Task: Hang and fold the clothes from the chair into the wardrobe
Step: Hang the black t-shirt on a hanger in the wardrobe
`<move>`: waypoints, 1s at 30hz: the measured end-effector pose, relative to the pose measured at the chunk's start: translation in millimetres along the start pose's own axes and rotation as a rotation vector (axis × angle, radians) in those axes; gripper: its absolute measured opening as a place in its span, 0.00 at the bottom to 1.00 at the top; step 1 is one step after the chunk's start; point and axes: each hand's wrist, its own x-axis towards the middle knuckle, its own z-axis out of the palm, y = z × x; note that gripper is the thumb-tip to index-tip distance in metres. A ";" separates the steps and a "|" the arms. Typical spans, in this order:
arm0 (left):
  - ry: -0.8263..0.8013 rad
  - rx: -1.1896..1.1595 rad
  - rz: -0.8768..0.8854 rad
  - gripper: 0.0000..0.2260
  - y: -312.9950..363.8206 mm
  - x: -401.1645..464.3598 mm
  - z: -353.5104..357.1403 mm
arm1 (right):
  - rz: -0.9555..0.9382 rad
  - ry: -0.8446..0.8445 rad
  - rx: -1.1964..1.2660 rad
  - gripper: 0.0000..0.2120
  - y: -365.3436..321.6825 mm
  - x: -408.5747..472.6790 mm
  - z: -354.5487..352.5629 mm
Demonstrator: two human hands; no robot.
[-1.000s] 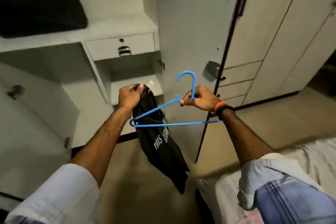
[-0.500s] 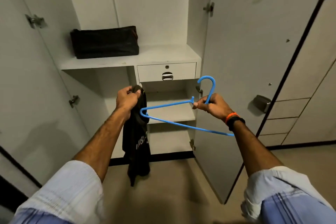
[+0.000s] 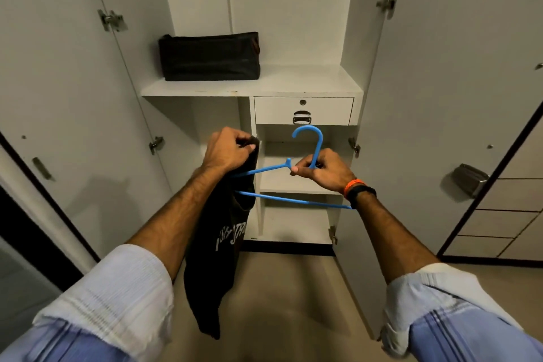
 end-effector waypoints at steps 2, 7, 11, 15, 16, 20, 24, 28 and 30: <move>-0.021 0.023 0.044 0.11 8.2 -2.5 0.7 | -0.023 -0.027 -0.027 0.08 -6.2 3.6 6.4; -0.089 -0.004 0.107 0.08 27.7 -0.5 -1.7 | -0.073 -0.055 -0.062 0.07 -17.4 10.3 19.6; -0.135 -0.084 0.107 0.04 44.3 5.1 -2.7 | -0.105 -0.052 -0.036 0.06 -25.5 9.0 23.9; -0.178 -0.461 0.047 0.04 63.1 7.8 -7.8 | -0.123 -0.054 -0.009 0.06 -36.0 3.6 24.6; -0.212 -0.570 0.024 0.05 70.5 6.7 -9.4 | -0.136 -0.064 -0.031 0.06 -38.1 3.7 26.8; -0.340 -0.453 0.120 0.08 88.1 10.6 -13.4 | -0.132 0.016 -0.117 0.14 -39.5 8.8 37.0; -0.341 -0.221 0.158 0.22 79.4 13.3 -22.0 | -0.065 0.044 -0.175 0.18 -35.5 6.8 32.8; -0.339 -0.085 0.108 0.25 56.2 9.2 -20.3 | -0.041 0.013 -0.099 0.11 -23.4 5.1 31.0; -0.453 -0.104 0.075 0.19 44.6 0.1 -16.8 | -0.029 0.037 -0.055 0.10 -17.4 6.8 32.6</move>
